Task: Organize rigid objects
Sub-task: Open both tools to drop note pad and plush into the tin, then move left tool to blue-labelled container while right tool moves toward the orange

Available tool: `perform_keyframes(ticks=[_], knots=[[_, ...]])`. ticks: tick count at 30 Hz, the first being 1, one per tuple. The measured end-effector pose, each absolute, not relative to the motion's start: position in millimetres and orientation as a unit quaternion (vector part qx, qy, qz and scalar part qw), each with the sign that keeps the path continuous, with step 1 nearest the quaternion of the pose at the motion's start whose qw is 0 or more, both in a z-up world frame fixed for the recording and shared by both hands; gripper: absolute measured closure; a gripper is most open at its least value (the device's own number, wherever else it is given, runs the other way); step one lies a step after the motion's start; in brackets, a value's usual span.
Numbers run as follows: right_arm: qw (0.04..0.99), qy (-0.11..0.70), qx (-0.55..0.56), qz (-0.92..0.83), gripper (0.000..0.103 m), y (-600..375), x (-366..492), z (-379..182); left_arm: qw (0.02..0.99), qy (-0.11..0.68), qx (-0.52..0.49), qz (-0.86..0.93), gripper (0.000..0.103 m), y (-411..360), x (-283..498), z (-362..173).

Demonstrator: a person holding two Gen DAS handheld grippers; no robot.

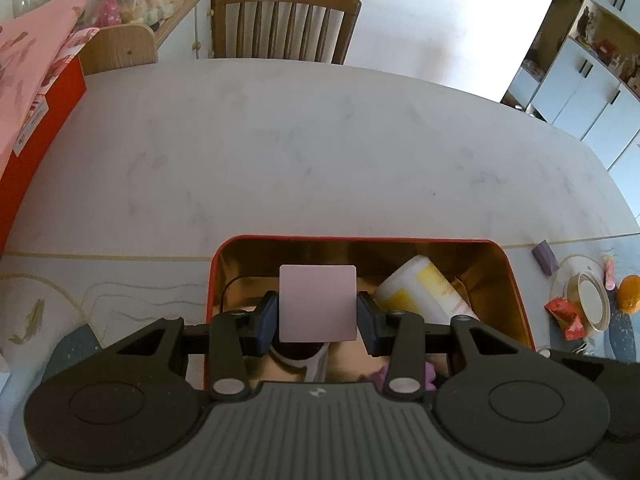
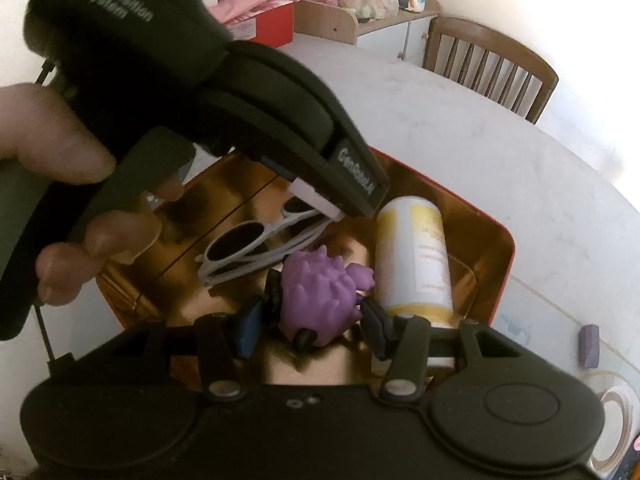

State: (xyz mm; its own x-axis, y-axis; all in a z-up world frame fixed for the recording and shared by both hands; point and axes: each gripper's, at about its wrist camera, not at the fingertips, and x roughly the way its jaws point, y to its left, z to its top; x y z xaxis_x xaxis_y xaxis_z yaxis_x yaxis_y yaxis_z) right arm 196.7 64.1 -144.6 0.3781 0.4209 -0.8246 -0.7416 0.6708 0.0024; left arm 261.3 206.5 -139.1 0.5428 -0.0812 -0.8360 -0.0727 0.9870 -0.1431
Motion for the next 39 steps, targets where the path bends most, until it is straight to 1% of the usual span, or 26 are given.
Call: perform_keyframes(ticks=[6, 10, 12, 17, 21, 35, 38, 39], knots=[[0.806, 0.437, -0.168, 0.361, 0.051, 53, 194, -137, 0.874, 0.478, -0.088, -0.006, 0.062, 206, 260, -139], [0.806, 0.439, -0.155, 0.365, 0.046, 45, 190, -131, 0.873, 0.479, -0.092, -0.005, 0.061, 207, 260, -138], [0.808, 0.438, -0.146, 0.366, 0.045, 41, 189, -125, 0.874, 0.477, -0.093, -0.004, 0.059, 208, 259, -136], [0.813, 0.437, -0.125, 0.364, 0.044, 28, 189, -113, 0.877, 0.471, -0.094, -0.005, 0.058, 206, 251, -130], [0.821, 0.433, -0.109, 0.358, 0.043, 16, 185, -102, 0.882, 0.463, -0.09, -0.003, 0.052, 202, 241, -122], [0.847, 0.403, -0.059, 0.342, 0.039, -33, 170, -64, 0.902, 0.424, -0.077, -0.015, 0.052, 179, 190, -81], [0.854, 0.395, -0.049, 0.334, 0.038, -45, 165, -58, 0.906, 0.416, -0.076, -0.02, 0.046, 171, 177, -73], [0.858, 0.391, -0.045, 0.331, 0.033, -51, 162, -55, 0.907, 0.414, -0.076, -0.021, 0.045, 169, 173, -70]])
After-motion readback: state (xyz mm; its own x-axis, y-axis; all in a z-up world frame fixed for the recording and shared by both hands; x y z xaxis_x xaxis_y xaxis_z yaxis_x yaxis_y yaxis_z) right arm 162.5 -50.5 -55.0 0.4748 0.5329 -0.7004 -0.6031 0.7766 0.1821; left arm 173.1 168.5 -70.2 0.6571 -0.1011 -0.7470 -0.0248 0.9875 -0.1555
